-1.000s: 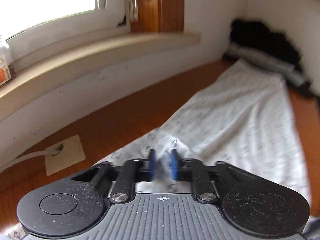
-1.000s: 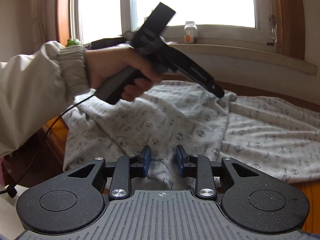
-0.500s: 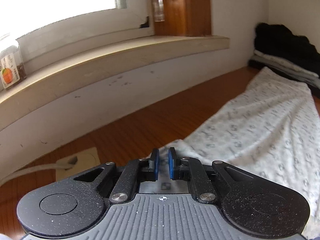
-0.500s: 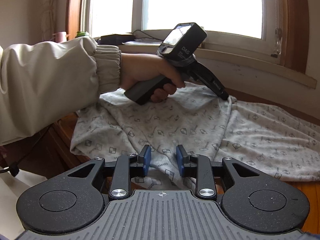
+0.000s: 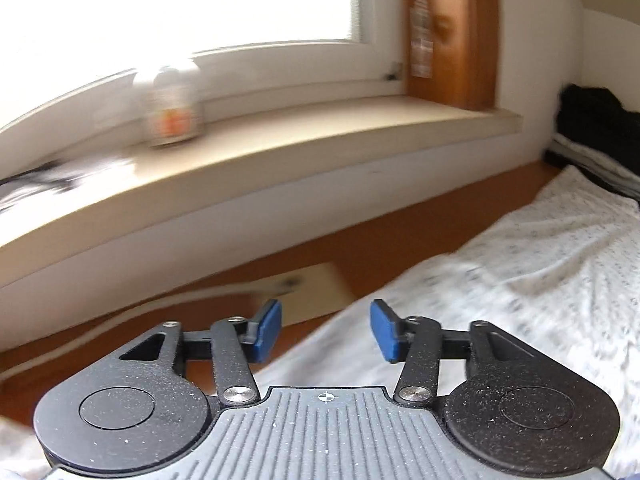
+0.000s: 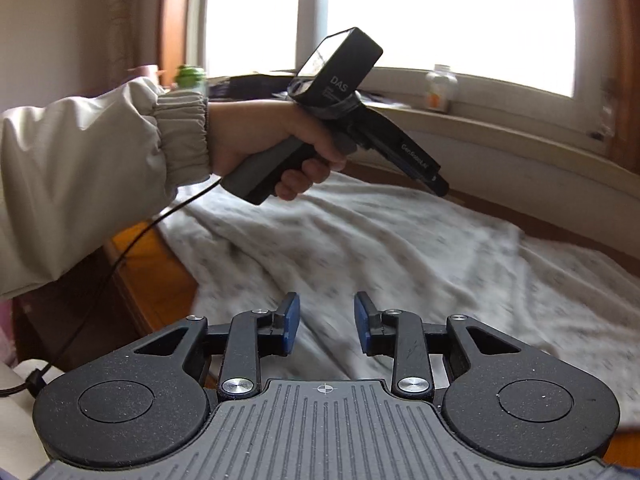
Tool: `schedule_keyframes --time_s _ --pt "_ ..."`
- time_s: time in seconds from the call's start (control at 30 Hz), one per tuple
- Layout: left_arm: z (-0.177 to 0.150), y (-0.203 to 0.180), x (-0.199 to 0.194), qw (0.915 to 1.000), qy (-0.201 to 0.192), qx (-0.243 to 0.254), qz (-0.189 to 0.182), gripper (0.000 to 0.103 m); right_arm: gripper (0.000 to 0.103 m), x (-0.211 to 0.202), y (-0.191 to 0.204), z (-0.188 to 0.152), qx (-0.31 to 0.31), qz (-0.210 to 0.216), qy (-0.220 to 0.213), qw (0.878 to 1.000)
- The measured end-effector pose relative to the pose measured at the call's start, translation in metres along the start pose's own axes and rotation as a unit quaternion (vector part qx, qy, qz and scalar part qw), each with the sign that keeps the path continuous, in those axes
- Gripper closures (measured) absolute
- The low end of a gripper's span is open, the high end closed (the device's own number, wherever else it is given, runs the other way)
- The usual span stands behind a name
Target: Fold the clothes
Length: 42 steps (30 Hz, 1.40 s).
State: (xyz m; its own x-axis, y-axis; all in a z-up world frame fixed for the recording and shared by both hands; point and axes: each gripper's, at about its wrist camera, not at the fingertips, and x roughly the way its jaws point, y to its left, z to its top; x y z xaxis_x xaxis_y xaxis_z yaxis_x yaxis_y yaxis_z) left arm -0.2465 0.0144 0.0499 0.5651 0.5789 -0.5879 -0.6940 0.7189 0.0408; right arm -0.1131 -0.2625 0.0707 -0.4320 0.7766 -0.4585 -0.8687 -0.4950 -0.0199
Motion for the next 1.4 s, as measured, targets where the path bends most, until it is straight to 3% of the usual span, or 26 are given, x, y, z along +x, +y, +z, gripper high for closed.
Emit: schedule_keyframes --time_s 0.17,0.2,0.23,0.47,0.6,0.7,0.8,0.83,0.87,1.0,1.07,1.2,1.23,1.3,1.4 --pt "-0.025 0.046 -0.043 0.9988 0.007 -0.022 0.043 0.041 0.073 0.035 0.014 0.012 -0.023 0.028 0.02 0.999" --pt "-0.03 0.055 -0.051 0.9983 0.009 -0.026 0.051 0.041 0.078 0.038 0.015 0.012 -0.023 0.029 0.022 0.999" --pt "-0.038 0.063 -0.061 0.9977 0.007 -0.031 0.06 0.041 0.102 0.04 0.015 0.012 -0.023 0.03 0.024 0.999" --pt "-0.088 0.115 -0.125 0.9883 -0.006 -0.092 0.121 0.04 0.101 0.031 0.022 0.01 -0.03 0.052 0.026 0.998" --pt "-0.125 0.138 -0.169 0.9805 -0.027 -0.124 0.15 0.033 0.091 0.029 0.013 0.006 -0.01 0.057 0.021 0.998" --pt "-0.141 0.132 -0.186 0.9798 -0.033 -0.137 0.142 0.033 0.068 0.015 0.004 0.005 0.0 0.051 0.003 0.999" --pt "-0.157 0.124 -0.203 0.979 -0.039 -0.149 0.134 0.045 0.067 0.009 -0.011 0.002 0.012 0.017 -0.002 1.0" --pt "-0.162 0.122 -0.208 0.9786 -0.041 -0.153 0.132 0.058 0.067 0.007 -0.016 0.0 0.018 0.003 -0.005 1.0" --pt "-0.167 0.119 -0.214 0.9783 -0.042 -0.157 0.129 0.063 0.067 0.008 -0.023 -0.002 0.028 -0.005 -0.003 1.0" --pt "-0.181 0.109 -0.219 0.9786 -0.027 -0.163 0.123 0.063 0.064 0.009 -0.042 -0.014 0.044 -0.046 0.012 0.998" --pt "-0.185 0.106 -0.211 0.9782 -0.009 -0.16 0.132 0.061 0.062 0.009 -0.044 -0.017 0.046 -0.047 0.011 0.998" --pt "-0.192 0.104 -0.212 0.9769 -0.016 -0.164 0.136 0.06 0.061 0.007 -0.045 -0.021 0.049 -0.045 0.008 0.998" --pt "-0.193 0.104 -0.213 0.9768 -0.018 -0.162 0.139 0.064 0.061 0.007 -0.046 -0.022 0.049 -0.045 0.007 0.998" --pt "-0.192 0.102 -0.216 0.9769 -0.023 -0.155 0.145 0.096 0.061 0.007 -0.046 -0.025 0.051 -0.044 0.006 0.998" --pt "-0.189 0.113 -0.232 0.9735 -0.043 -0.165 0.153 0.097 0.061 0.006 -0.048 -0.027 0.053 -0.043 0.004 0.998"
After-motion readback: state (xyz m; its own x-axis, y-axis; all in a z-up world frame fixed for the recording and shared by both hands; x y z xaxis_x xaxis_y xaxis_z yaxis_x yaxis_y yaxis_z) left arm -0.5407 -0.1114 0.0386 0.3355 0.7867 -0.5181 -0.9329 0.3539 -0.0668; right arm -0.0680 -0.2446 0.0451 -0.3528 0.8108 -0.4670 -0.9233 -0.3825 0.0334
